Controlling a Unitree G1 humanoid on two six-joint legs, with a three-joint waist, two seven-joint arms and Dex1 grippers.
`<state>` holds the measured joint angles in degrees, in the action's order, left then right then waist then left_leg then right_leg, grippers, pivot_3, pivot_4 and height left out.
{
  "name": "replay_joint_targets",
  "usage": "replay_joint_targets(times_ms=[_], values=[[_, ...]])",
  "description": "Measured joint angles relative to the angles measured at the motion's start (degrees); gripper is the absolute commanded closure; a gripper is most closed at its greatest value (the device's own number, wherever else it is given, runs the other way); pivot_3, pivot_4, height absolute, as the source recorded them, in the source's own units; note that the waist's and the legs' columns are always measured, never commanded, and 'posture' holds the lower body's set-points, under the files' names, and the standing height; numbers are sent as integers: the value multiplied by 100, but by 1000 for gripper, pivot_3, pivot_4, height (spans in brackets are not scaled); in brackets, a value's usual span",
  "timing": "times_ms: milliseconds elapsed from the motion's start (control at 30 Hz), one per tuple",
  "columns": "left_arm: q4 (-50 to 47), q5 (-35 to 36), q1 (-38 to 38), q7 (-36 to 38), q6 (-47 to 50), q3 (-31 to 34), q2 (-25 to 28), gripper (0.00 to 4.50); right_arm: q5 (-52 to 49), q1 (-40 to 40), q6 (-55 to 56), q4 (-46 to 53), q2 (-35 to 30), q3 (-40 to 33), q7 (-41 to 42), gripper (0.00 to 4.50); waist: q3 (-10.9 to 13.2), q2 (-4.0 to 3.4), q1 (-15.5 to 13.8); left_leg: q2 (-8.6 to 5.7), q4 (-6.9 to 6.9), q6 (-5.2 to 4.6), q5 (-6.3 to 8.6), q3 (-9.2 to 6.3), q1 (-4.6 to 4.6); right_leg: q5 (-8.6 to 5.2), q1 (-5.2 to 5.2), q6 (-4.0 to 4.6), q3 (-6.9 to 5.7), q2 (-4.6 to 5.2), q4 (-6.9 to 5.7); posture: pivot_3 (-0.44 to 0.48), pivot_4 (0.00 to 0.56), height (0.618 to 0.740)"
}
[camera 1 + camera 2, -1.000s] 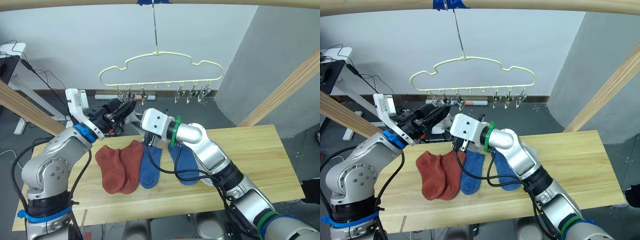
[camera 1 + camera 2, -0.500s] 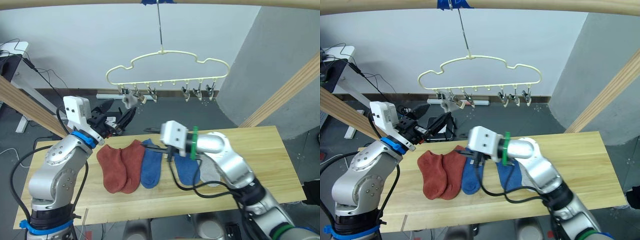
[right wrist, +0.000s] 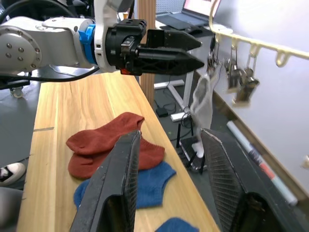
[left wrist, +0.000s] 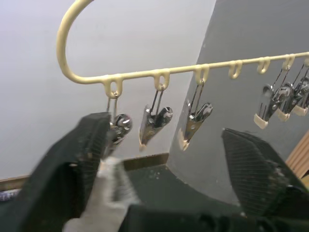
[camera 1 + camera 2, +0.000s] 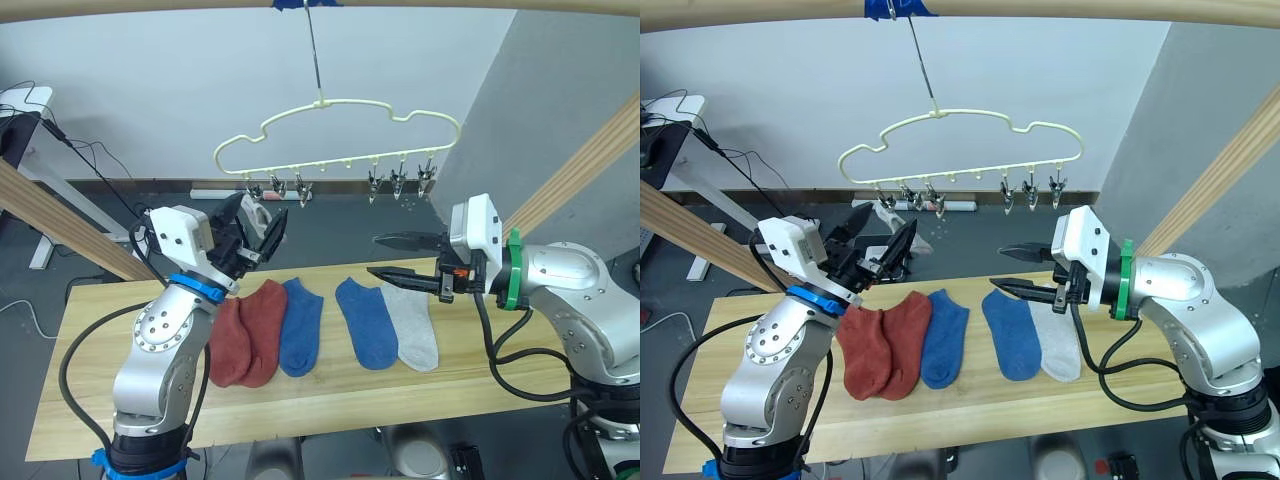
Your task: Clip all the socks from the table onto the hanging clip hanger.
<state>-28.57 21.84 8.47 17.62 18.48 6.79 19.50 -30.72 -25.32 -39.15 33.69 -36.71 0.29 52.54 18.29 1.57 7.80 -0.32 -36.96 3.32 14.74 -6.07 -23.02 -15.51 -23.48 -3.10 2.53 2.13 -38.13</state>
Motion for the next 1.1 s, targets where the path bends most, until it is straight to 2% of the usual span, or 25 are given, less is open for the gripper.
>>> replay_joint_targets(times_ms=[267, 400, 800, 900, 967, 1100], values=[[345, -316, 76, -31, -332, -75, -175, 1418, -271, 19, -218, 98, -175, -163, -298, 2453, 4, 3, 10, -1, -1, 0, 0, 2, -1, 0, 0, -1, 1, 0, 1, -259, 338, 733], [818, -442, 162, -43, -573, -154, -352, 1418, -465, 64, -315, 221, -247, -255, -463, 2453, 5, 5, 13, -2, -1, 0, 0, 1, -1, 0, 0, -1, 0, 0, 2, -271, 338, 733], [1547, -535, 566, 226, -1009, -249, -426, 1418, -781, 54, -444, 345, -388, -350, -777, 2453, 7, 5, 19, -1, -1, 0, 0, 2, -1, 0, 0, -1, 0, -2, 3, -296, 339, 733], [1568, -536, 557, 209, -1063, -234, -456, 1954, -858, 54, -452, 351, -463, -351, -825, 2453, 8, 6, 21, 0, -1, 0, 0, 2, -2, 0, 0, -1, 1, -2, 3, -297, 340, 733], [1570, -540, 551, 190, -1106, -232, -460, 2505, -880, 57, -456, 366, -481, -351, -875, 2453, 8, 6, 21, 0, -1, 0, 0, 2, -2, 0, 0, -1, 1, -2, 2, -297, 340, 733], [1618, -564, 576, 173, -1128, -232, -460, 2505, -885, 69, -456, 370, -510, -351, -908, 2453, 8, 6, 22, -1, -2, 0, 0, 2, -1, 0, 0, -2, 1, -2, 2, -297, 341, 733]])
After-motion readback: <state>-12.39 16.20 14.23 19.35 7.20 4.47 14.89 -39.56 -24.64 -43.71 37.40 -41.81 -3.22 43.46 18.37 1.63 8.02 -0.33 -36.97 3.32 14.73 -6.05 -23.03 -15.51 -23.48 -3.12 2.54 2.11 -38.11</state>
